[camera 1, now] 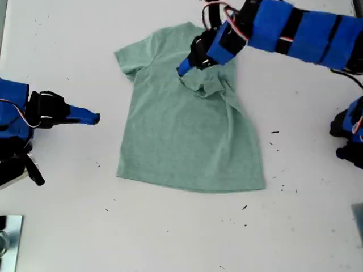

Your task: Fold t shirt

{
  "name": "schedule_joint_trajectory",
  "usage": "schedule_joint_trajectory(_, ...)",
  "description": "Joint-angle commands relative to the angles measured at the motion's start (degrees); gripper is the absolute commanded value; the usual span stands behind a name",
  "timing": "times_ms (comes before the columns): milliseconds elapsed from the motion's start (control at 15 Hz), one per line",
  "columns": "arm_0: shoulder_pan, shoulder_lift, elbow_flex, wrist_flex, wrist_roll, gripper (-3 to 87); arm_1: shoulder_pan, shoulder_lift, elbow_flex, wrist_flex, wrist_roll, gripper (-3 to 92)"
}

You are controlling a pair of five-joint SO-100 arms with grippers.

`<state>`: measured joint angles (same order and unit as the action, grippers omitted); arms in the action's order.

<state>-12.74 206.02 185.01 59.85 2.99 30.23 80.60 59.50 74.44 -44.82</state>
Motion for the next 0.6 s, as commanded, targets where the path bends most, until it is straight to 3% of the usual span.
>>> schedule_joint_trajectory(0, -0.97, 0.53, 0.26, -0.09, -0.26, 2.6, 0.97, 19.95, 2.81, 7.82, -2.11, 21.7)
schedule_joint_trajectory(133, -1.32, 0.53, 0.26, -0.09, -0.26, 1.5, 1.05, 32.87, 26.46, 9.76, -0.79, 21.7)
schedule_joint_trajectory(200, -1.41, 0.53, 0.26, -0.09, -0.26, 0.1, 1.41, 41.66, 45.18, 4.83, 0.53, 17.3)
schedule_joint_trajectory(267, -1.41, 0.53, 0.26, -0.09, -0.18, -0.1, 2.99, 51.42, 65.21, -2.37, 3.78, 3.6)
schedule_joint_trajectory(400, -0.79, 0.53, 0.26, -0.09, -0.26, -0.1, 4.04, 70.05, 96.59, -12.48, 9.23, 2.3)
schedule_joint_trajectory(533, -1.49, 0.53, 0.26, -0.09, -0.18, -0.2, 4.31, 84.99, 106.96, -9.76, 10.90, 2.3)
